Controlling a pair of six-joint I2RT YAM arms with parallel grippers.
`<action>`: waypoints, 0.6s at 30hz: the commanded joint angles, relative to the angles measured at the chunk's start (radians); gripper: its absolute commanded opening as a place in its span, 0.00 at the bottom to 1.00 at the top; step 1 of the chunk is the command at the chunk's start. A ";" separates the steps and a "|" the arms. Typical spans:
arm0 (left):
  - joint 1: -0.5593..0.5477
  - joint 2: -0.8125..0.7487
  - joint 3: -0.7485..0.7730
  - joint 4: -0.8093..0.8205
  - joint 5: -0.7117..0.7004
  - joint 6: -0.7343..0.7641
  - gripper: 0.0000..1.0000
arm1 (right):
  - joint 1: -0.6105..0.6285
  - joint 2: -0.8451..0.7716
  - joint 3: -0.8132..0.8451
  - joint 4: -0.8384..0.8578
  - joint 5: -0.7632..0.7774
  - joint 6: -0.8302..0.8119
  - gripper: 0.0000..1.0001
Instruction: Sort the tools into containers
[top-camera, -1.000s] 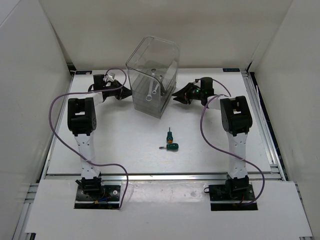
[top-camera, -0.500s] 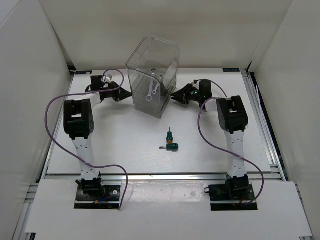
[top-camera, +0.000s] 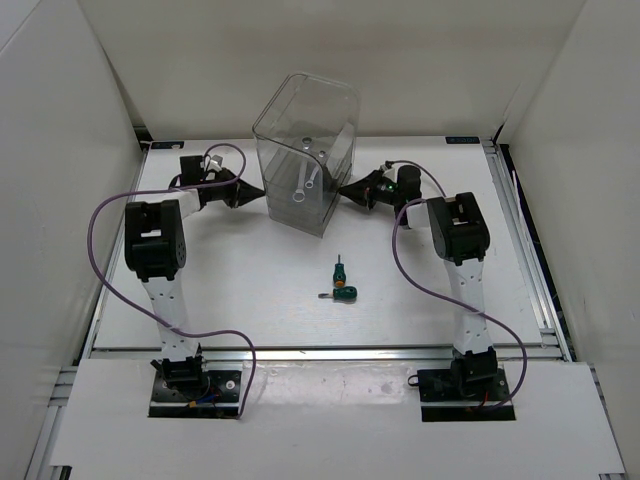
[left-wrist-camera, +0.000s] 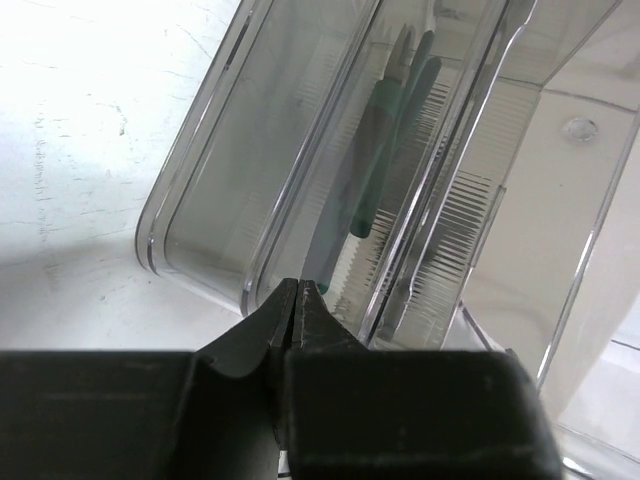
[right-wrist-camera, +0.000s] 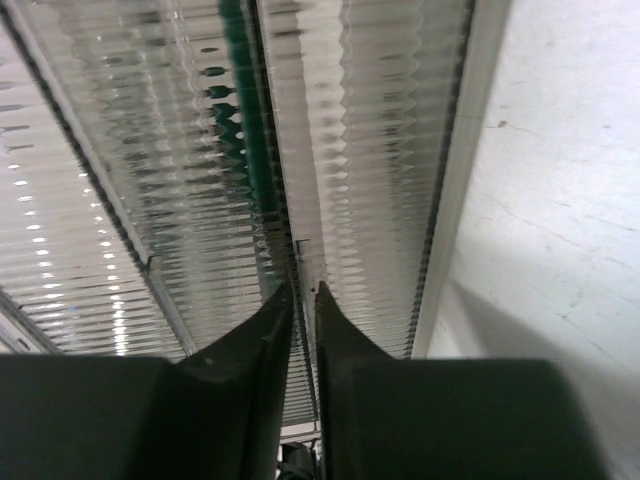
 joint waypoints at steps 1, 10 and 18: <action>-0.019 -0.082 -0.009 0.023 0.055 -0.023 0.14 | 0.020 0.013 0.037 0.097 -0.019 0.030 0.14; -0.001 -0.075 -0.003 0.073 0.067 -0.076 0.15 | 0.002 -0.051 -0.081 0.139 -0.029 0.033 0.00; 0.005 -0.078 -0.006 0.097 0.073 -0.113 0.15 | -0.061 -0.174 -0.292 0.203 -0.016 0.017 0.00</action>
